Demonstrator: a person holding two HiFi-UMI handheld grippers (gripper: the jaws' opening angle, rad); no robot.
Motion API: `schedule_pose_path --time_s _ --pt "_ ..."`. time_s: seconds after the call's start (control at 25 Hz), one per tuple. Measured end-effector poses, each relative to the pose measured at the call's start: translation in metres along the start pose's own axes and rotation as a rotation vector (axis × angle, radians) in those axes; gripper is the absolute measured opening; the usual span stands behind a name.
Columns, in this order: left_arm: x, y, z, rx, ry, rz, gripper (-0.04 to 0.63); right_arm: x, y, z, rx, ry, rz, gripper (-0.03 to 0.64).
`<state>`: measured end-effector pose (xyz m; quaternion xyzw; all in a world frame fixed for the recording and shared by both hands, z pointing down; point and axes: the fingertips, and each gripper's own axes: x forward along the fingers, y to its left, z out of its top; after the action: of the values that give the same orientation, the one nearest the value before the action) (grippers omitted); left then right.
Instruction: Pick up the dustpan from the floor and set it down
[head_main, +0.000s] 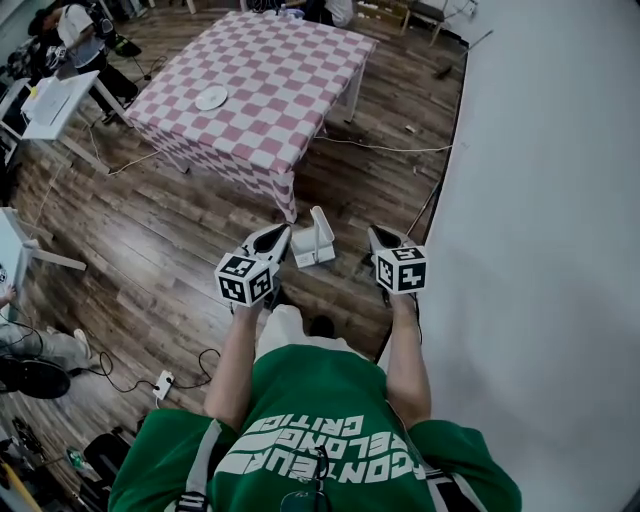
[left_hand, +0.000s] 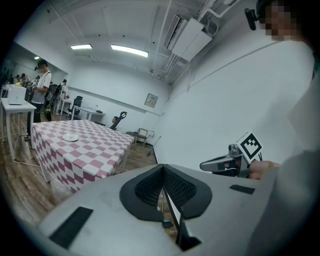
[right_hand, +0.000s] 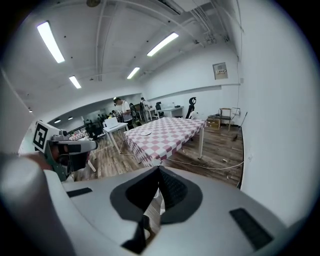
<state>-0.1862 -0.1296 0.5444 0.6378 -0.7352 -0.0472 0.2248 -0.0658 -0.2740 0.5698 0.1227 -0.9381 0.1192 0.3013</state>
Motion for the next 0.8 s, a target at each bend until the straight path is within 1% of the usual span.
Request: schedule_pose_path --time_s 0.24,0.4,0.8 --pt "0.004 -0.026 0.006 0.048 0.013 -0.036 0.003 -0.026 -0.003 0.0 0.013 -0.051 0.003 0.008" --pt "0.005 -0.04 0.015 0.07 -0.018 -0.074 0.003 -0.033 -0.006 -0.002 0.023 -0.075 0.006 0.008" --pt "0.003 -0.05 0.009 0.109 0.01 -0.096 0.003 -0.034 0.001 -0.007 0.026 -0.097 0.013 0.008"
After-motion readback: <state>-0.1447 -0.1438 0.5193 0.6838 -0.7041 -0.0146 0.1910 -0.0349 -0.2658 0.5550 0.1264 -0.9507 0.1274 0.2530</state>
